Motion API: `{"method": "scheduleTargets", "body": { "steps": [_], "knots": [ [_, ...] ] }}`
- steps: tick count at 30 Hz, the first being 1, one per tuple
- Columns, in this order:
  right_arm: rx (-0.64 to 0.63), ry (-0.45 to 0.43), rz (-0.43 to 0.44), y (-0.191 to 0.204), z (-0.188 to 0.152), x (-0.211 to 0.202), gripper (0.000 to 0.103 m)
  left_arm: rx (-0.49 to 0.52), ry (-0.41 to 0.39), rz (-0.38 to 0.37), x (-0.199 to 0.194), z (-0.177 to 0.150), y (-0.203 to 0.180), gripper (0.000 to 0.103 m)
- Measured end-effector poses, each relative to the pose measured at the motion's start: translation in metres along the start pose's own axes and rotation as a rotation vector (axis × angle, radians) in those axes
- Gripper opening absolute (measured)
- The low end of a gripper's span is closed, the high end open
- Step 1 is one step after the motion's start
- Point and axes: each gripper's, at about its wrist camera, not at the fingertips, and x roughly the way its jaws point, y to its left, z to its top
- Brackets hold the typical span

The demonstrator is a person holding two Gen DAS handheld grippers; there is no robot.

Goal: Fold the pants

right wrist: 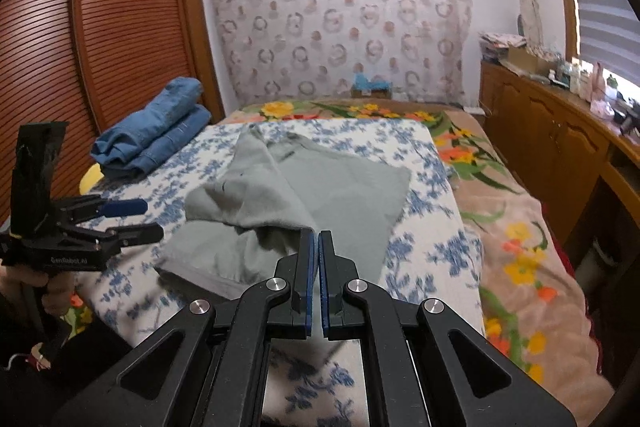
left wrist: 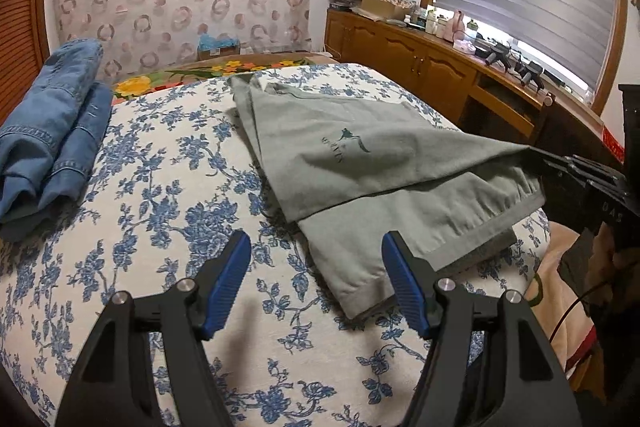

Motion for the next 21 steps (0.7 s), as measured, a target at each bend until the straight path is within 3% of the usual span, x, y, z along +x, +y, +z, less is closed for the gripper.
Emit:
{"method": "scheduleTargets", "body": {
  "steps": [12, 21],
  "knots": [
    [0.088, 0.145, 0.039, -0.021, -0.033, 0.027, 0.0, 0.005, 0.044, 0.025, 0.018, -0.01, 0.001, 0.067],
    [0.105, 0.145, 0.043, -0.02, -0.033, 0.022, 0.0, 0.01, 0.08, 0.059, 0.03, -0.019, 0.006, 0.068]
  ]
}}
